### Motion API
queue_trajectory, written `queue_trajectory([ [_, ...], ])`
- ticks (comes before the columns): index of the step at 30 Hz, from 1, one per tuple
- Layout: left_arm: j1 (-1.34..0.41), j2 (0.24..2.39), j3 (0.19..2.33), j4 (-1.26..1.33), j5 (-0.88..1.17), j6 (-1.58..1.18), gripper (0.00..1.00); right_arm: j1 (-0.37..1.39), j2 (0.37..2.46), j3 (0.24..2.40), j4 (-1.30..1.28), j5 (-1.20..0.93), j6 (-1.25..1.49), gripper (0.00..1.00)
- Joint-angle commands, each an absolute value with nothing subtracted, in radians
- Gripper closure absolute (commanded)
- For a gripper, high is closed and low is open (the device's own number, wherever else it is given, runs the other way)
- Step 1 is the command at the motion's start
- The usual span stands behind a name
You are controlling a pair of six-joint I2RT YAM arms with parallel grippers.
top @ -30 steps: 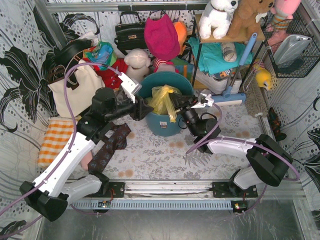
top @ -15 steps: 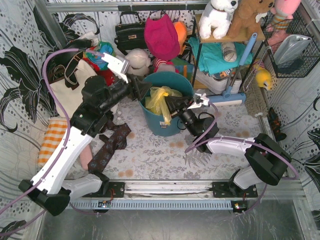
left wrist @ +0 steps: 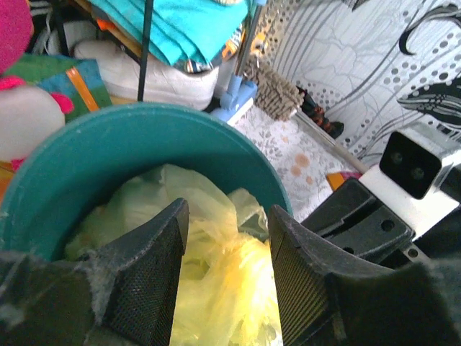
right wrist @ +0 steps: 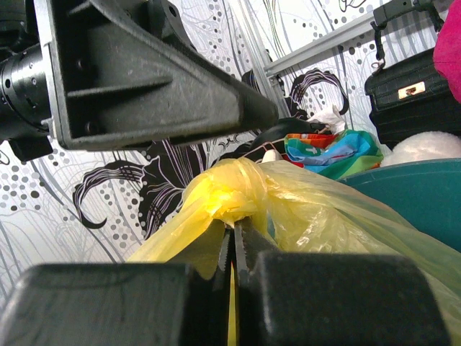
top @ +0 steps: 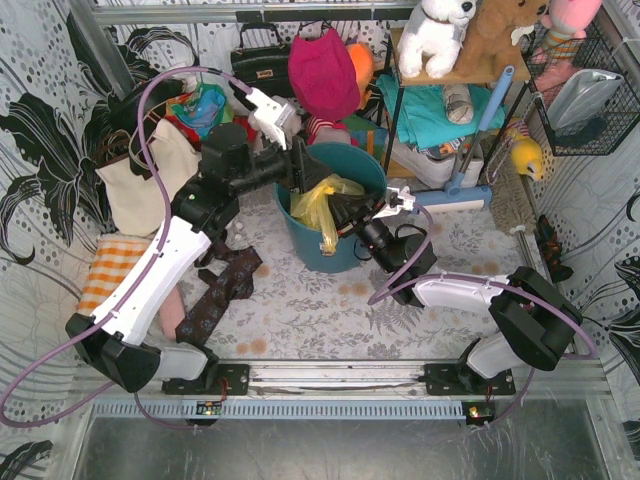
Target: Tie the trash bag
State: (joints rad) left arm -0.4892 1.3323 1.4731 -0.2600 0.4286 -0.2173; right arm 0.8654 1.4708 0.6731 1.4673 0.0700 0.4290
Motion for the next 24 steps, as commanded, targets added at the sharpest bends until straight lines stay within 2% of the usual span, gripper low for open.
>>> queue_trajectory([
  [1,-0.492,1.337,1.507,-0.335,0.481,-0.216,0.43,0.870,1.456,0.704,1.486,0.056,0.431,1.00],
  [9,-0.492,1.350,1.506,-0.392,0.472,-0.206,0.45,0.869,1.466,0.713,1.488,0.050,0.434,1.00],
  [12,-0.492,1.346,1.499,-0.383,0.504,-0.211,0.55,0.870,1.465,0.715,1.483,0.051,0.432,1.00],
  [18,-0.492,1.342,1.486,-0.367,0.572,-0.223,0.85,0.870,1.477,0.722,1.489,0.052,0.431,1.00],
  [21,-0.492,1.335,1.483,-0.347,0.596,-0.241,0.93,0.870,1.485,0.726,1.489,0.054,0.431,1.00],
  [24,-0.492,1.327,1.480,-0.325,0.614,-0.264,0.95,0.869,1.494,0.734,1.487,0.065,0.431,1.00],
])
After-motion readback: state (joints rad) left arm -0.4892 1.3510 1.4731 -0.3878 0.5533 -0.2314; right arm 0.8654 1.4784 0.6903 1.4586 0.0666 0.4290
